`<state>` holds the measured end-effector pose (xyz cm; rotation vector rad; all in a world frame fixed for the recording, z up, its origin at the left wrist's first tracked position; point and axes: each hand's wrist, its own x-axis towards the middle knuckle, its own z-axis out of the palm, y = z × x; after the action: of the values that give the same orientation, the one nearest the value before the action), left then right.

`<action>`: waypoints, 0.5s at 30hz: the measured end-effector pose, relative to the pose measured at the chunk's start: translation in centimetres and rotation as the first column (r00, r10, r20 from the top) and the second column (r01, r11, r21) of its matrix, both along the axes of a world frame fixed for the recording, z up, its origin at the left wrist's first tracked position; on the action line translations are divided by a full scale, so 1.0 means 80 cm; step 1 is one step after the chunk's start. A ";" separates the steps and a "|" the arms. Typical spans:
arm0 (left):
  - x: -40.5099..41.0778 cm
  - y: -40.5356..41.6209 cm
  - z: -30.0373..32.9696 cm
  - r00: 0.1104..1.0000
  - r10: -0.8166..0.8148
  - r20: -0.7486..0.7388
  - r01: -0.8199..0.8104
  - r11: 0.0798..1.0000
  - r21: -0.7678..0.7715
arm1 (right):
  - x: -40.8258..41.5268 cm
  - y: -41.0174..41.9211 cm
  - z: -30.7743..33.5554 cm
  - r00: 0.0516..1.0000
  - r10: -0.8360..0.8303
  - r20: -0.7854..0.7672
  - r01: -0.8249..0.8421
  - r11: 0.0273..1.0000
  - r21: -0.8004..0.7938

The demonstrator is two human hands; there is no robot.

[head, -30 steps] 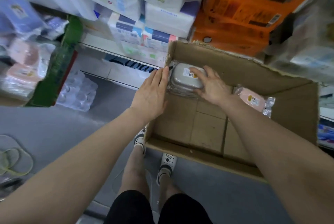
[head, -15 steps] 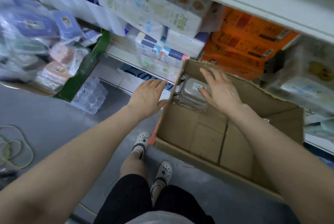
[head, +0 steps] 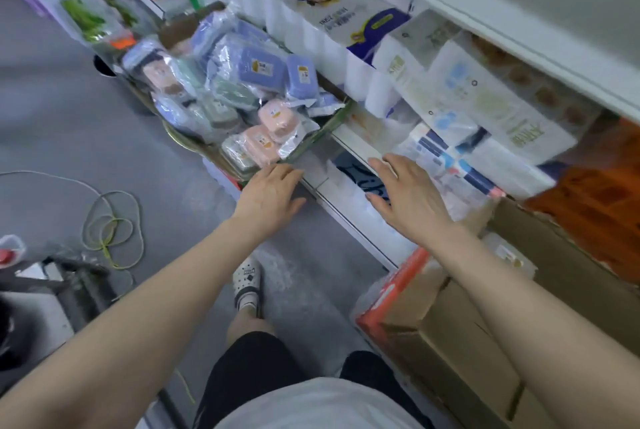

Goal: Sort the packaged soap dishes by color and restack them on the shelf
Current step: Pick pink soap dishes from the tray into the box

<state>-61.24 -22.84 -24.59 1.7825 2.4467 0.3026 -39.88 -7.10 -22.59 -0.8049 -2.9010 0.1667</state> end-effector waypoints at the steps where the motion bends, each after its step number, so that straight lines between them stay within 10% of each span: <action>1: -0.023 -0.006 -0.005 1.000 0.016 0.002 -0.016 1.000 -0.007 | -0.027 -0.002 -0.008 1.000 0.018 0.005 -0.017 1.000 -0.005; 15: -0.319 0.016 -0.070 0.988 -0.134 0.082 0.149 0.965 -0.215 | -0.377 0.044 -0.113 0.975 -0.149 0.165 0.174 0.974 -0.147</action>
<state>-86.77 -21.57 -30.20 1.8076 2.1957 0.0726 -70.08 -3.58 -31.66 -1.1247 -2.9744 0.3400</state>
